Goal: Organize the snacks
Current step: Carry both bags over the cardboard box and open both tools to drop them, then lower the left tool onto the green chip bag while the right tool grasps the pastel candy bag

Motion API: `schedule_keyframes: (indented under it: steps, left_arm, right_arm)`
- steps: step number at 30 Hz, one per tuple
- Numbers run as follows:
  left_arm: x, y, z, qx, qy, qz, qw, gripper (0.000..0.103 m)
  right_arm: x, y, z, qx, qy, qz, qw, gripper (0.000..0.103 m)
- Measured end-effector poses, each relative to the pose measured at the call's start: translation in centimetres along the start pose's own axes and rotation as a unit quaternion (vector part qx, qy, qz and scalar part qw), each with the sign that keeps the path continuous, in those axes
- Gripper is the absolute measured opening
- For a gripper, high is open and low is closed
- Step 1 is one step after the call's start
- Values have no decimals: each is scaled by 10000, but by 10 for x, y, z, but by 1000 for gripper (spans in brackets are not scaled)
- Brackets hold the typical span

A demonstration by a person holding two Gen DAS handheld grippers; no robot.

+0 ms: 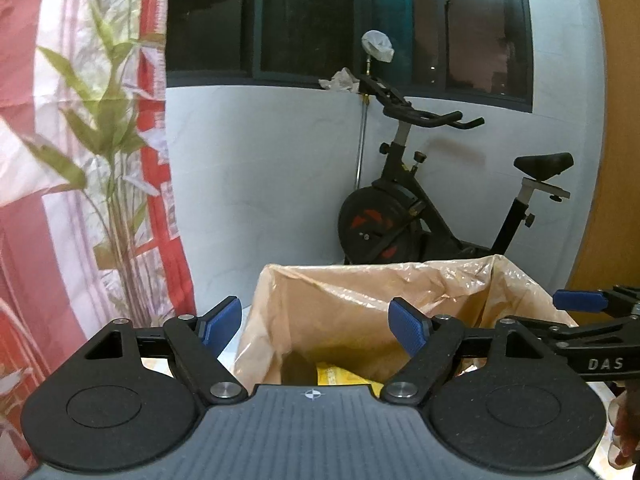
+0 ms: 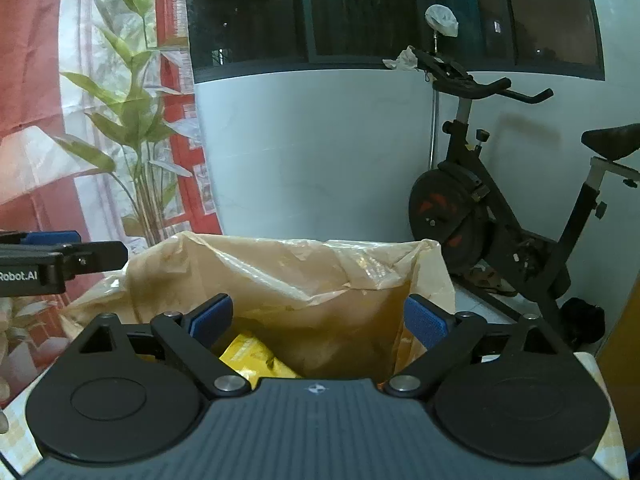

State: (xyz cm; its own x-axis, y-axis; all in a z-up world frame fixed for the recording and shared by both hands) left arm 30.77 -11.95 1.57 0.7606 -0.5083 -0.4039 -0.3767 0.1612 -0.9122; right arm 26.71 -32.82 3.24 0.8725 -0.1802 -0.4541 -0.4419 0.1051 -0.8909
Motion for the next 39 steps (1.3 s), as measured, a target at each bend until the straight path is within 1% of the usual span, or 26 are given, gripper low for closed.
schedule_keyframes:
  steps: [7, 18, 23, 26, 33, 39]
  left_arm:
    - [-25, 12, 10, -308, -63, 102, 9995, 83]
    - [-53, 36, 16, -417, -214, 210, 9987, 84]
    - [-64, 47, 15, -353, -270, 249, 9987, 85]
    - [-71, 53, 16, -349, -303, 238, 9986, 85]
    - [-89, 68, 21, -534, -354, 130, 9979, 85]
    - [-103, 84, 26, -700, -422, 27, 9967, 85]
  right_arm:
    - [-27, 10, 6, -64, -39, 35, 10000, 95]
    - [-61, 32, 12, -125, -80, 63, 9999, 95]
    - [-70, 45, 16, -198, -66, 86, 9997, 95]
    - [-75, 52, 18, -244, -48, 66, 9997, 95]
    - [-86, 71, 22, -373, -118, -7, 9992, 95]
    - [-92, 91, 25, -467, -150, 45, 9988, 96]
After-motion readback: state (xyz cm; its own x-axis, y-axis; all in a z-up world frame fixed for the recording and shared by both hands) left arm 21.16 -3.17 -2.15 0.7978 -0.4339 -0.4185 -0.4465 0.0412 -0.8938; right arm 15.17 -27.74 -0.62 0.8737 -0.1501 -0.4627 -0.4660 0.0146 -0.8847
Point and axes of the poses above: each gripper's, at about its wrist camera, not at the fingertips, and x roughly the way its jaws point, z to its left, y to its underside, the point moved 2 cm from there along x, roughly the way its jaws point, and after that the axes turned 13 degrees about y, right-handed, at the moved point
